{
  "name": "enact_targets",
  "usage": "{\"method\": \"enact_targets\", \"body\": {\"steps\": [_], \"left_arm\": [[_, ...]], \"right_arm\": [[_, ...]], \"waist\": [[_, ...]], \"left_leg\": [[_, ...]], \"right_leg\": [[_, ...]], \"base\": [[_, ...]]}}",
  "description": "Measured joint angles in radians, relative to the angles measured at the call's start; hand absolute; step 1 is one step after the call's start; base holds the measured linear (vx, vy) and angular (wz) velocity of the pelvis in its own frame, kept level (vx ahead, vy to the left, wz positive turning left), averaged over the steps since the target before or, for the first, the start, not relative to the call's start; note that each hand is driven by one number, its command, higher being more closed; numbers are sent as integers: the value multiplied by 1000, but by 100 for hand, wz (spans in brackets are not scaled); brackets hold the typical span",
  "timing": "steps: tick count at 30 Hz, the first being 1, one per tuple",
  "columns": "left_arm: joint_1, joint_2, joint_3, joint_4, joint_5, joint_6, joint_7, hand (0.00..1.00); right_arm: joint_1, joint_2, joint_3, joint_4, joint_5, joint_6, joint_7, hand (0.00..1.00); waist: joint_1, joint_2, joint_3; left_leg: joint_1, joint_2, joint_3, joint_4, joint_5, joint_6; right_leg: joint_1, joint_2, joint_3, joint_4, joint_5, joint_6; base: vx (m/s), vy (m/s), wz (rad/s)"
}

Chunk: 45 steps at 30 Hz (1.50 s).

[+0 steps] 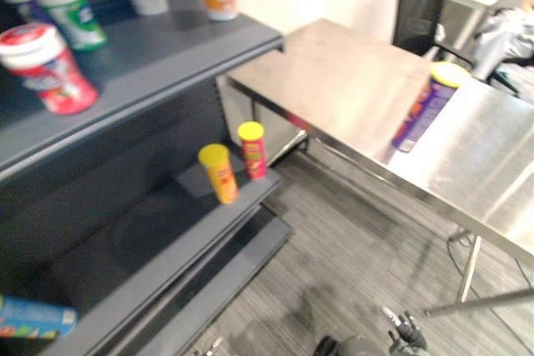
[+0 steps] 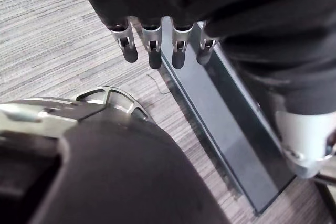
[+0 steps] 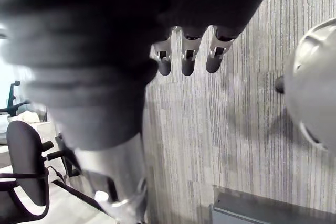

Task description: Put the gum and the chips on the shelf.

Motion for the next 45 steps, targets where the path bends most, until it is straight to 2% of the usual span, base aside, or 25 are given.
{"method": "enact_targets", "body": {"steps": [5,9,17,21,24,29,31,32,33,34,35,36,38,42,45], "left_arm": [[0,0,-32,0,10,9,-7,0],[0,-5,-52,2,13,9,-7,0],[-6,-6,-73,4,19,8,-19,0],[-10,-8,-74,15,18,8,-40,0],[-10,-8,-78,20,17,8,-43,0],[-14,-8,-70,20,-5,10,-68,0],[-13,-6,-59,20,-76,9,-107,0],[-8,-8,-48,19,-103,9,-122,0],[4,-17,-22,9,-134,5,-135,0],[8,-19,-16,4,-143,4,-136,0],[26,-33,10,-17,-159,-7,-135,0],[44,-44,15,-45,-161,-23,-131,0],[50,-45,10,-62,-161,-35,-130,0],[58,-47,10,-72,-188,-34,-133,0],[66,-50,11,-79,-199,-49,-132,0]], "right_arm": [[17,-19,-8,-1,0,15,-37,0],[19,-27,-16,-1,0,24,-54,0],[39,-27,-82,-1,-1,32,-92,0],[48,-28,-101,0,-1,32,-107,0],[60,-27,-129,0,1,31,-106,0],[94,-26,-146,-1,2,29,-103,0],[101,-20,-146,-3,3,28,-105,0],[107,-17,-146,-6,5,25,-106,0],[115,-10,-143,-21,13,22,-107,0],[116,-9,-141,-28,14,21,-108,0],[113,-7,-127,-57,17,18,-108,0],[96,-7,-125,-76,16,14,-105,0],[88,-11,-123,-80,16,13,-104,0],[84,-21,-120,-80,20,13,-106,0],[89,-26,-117,-78,20,14,-108,0]], "waist": [[-2,10,1],[-6,33,3],[-13,44,4],[-37,51,5],[-57,55,8],[-60,52,14],[-60,44,20],[-61,38,22],[-58,33,22],[-57,29,23],[-51,28,23],[-41,29,23],[-25,29,22],[-8,30,19],[0,27,12]], "left_leg": [[0,4,12,-17,16,-25],[-1,-6,20,-23,25,-26],[0,-33,20,-29,76,-22],[0,-38,21,-21,102,-22],[0,-32,21,0,114,-24],[0,-24,26,45,140,-17],[-4,-2,15,102,156,-3],[-15,10,-20,137,164,9],[-51,25,-127,206,195,47],[-61,27,-153,225,201,54],[-106,32,-246,287,208,66],[-129,17,-332,280,169,27],[-149,3,-426,259,130,-1],[-220,2,-545,158,122,-17],[-262,-13,-648,62,124,-21]], "right_leg": [[-4,28,24,-56,21,-8],[-17,28,48,-66,33,-5],[-32,9,72,-66,32,-7],[-30,-2,74,-65,31,-8],[-32,-11,76,-43,26,-22],[-53,-39,89,28,-30,-19],[-58,-44,103,55,-62,-32],[-56,-43,109,61,-70,-33],[-55,-36,136,67,-76,-33],[-56,-34,147,68,-76,-32],[-66,-20,194,71,-77,-35],[-75,-1,255,74,-77,-34],[-71,25,327,72,-77,-35],[-63,55,435,72,-79,-36],[-43,50,516,83,-89,-9]], "base": [[-131,-6,-9],[-104,45,-16],[-71,40,-9],[-44,31,-5],[-14,19,-4],[-16,-4,-4],[-9,-71,-19],[19,-137,-28],[19,-92,-26],[25,-113,-64],[55,-67,-106],[80,-75,-128],[95,-49,-119],[113,48,-102],[185,186,-81]]}}
